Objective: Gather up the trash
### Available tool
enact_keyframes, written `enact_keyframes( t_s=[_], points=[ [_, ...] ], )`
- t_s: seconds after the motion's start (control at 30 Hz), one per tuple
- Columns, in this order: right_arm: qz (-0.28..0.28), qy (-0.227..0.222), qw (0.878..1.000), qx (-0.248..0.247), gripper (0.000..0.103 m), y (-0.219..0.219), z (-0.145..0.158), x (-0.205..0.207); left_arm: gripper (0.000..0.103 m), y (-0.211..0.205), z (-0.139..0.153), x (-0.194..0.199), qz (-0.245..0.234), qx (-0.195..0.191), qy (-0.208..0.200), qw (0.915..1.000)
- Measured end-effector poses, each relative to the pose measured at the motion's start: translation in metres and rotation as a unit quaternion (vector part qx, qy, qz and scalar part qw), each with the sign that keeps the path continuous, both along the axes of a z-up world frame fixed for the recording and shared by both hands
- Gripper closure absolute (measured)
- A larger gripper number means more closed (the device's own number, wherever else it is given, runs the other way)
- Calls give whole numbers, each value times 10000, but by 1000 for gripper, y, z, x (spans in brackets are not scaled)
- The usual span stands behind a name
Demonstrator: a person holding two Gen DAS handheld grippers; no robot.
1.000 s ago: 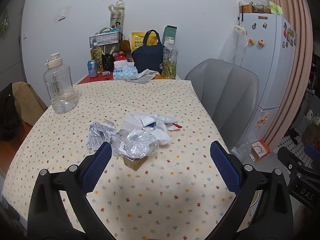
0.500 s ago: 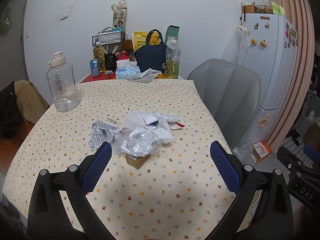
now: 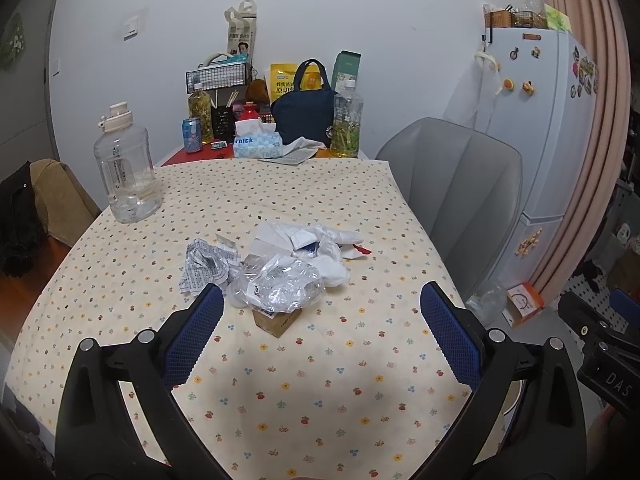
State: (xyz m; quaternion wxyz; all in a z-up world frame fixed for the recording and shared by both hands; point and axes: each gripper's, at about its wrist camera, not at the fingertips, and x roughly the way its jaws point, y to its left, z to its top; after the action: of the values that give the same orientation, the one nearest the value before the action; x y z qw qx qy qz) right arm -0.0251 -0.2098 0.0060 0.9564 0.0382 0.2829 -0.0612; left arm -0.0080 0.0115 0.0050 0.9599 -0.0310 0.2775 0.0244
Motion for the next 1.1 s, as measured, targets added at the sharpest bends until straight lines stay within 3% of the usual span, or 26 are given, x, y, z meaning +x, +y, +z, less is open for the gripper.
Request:
enact_keyframes(
  t_s=[0.6,1.1],
  points=[
    [112,47,9999,89,8,2,5,21,5,24,2,7,249,-187,25,9995],
    [945,78,9955,16,8,59,11,61,5,72,-4,25,717,-389,133,9966]
  ],
)
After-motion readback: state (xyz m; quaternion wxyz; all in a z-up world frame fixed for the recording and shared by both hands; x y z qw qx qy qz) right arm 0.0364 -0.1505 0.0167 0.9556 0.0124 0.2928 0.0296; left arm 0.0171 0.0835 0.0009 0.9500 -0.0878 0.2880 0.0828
